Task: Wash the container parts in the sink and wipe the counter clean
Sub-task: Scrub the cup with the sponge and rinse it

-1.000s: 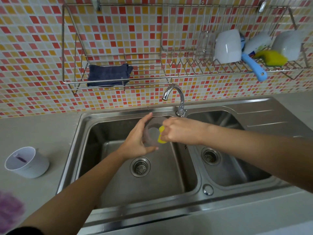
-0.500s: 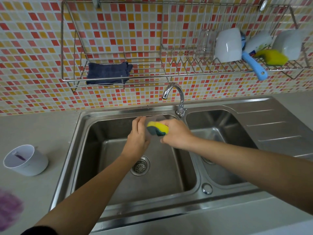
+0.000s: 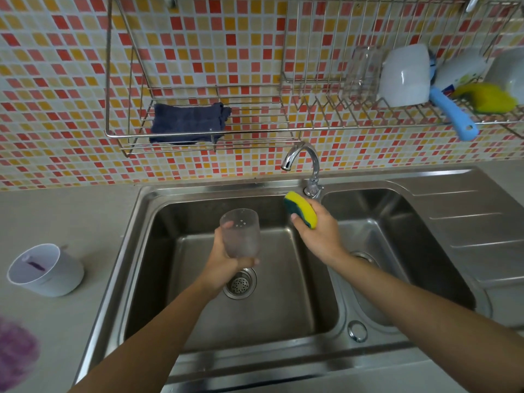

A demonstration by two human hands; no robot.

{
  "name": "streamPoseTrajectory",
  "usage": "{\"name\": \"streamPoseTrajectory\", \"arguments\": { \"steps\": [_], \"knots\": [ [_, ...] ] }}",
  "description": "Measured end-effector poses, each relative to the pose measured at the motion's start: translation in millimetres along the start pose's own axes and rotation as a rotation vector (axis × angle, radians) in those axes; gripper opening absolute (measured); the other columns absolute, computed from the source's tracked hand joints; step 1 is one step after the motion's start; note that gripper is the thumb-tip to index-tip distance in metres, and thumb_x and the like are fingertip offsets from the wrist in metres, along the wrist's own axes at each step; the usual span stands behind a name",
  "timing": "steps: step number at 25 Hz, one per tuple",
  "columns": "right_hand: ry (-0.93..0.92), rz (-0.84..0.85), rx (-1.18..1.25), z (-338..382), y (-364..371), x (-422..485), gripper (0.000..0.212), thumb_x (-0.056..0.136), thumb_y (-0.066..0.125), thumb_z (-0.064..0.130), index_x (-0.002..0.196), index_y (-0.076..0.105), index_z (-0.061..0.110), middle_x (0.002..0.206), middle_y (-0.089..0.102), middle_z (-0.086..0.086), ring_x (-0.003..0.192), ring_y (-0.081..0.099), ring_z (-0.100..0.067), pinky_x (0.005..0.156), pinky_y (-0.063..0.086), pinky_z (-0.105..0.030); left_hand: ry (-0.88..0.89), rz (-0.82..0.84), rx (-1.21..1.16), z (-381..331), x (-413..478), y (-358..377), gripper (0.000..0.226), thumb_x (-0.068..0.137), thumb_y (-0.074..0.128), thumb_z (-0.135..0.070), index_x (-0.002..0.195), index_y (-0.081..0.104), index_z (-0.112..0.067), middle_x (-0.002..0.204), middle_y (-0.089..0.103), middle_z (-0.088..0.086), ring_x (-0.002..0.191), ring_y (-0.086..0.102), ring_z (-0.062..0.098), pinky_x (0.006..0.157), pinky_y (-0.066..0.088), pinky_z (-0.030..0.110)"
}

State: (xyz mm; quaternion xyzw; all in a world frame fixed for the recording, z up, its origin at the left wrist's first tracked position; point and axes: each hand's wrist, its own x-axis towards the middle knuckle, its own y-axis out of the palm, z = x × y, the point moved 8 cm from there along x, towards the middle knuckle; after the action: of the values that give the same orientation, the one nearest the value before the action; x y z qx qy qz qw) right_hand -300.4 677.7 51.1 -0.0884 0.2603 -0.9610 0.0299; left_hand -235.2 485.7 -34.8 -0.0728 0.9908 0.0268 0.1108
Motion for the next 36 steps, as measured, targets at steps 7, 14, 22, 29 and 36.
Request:
{"name": "streamPoseTrajectory", "arguments": {
  "steps": [7,14,22,29,36],
  "knots": [
    [-0.554,-0.308,0.07,153,-29,37,0.046,0.087,0.047,0.025,0.13,0.046,0.01,0.125,0.048,-0.008,0.115,0.044,-0.011,0.099,0.035,-0.021,0.095,0.072,-0.009,-40,7,12,0.085,0.064,0.08,0.004,0.124,0.034,-0.036,0.12,0.051,-0.006,0.109,0.056,0.01,0.083,0.055,0.026],
    [-0.203,0.058,-0.652,198,45,147,0.06,0.096,0.038,0.023,0.146,0.009,0.011,0.154,0.006,-0.017,0.138,0.009,-0.039,0.112,0.015,-0.045,0.181,0.065,0.018,-76,-3,-6,0.091,0.063,0.078,0.006,0.131,0.029,-0.029,0.123,0.047,-0.008,0.102,0.057,-0.003,0.077,0.053,0.021],
    [0.115,0.369,-0.7,163,74,164,0.068,0.097,0.021,0.048,0.148,-0.005,0.011,0.157,-0.011,-0.011,0.143,-0.009,-0.033,0.116,0.002,-0.044,0.234,0.038,0.083,-83,-10,-30,0.09,0.066,0.077,0.008,0.13,0.028,-0.032,0.126,0.043,-0.006,0.101,0.055,-0.012,0.076,0.054,0.021],
    [-0.446,-0.607,-0.068,166,-64,64,0.036,0.093,0.033,0.035,0.105,0.059,0.014,0.101,0.048,0.01,0.099,0.041,-0.013,0.085,0.03,-0.028,0.214,0.049,0.073,-74,-5,-4,0.09,0.062,0.084,-0.021,0.131,0.028,-0.036,0.126,0.045,-0.003,0.107,0.055,-0.006,0.082,0.054,0.022],
    [0.096,-0.485,-0.122,-67,-57,63,0.032,0.085,0.047,-0.001,0.117,0.045,-0.006,0.116,0.049,-0.018,0.106,0.051,-0.028,0.093,0.044,-0.038,0.091,-0.061,0.127,-30,22,19,0.073,0.053,0.082,-0.054,0.114,0.044,-0.041,0.119,0.058,-0.007,0.11,0.06,0.015,0.091,0.053,0.047]
  ]
}}
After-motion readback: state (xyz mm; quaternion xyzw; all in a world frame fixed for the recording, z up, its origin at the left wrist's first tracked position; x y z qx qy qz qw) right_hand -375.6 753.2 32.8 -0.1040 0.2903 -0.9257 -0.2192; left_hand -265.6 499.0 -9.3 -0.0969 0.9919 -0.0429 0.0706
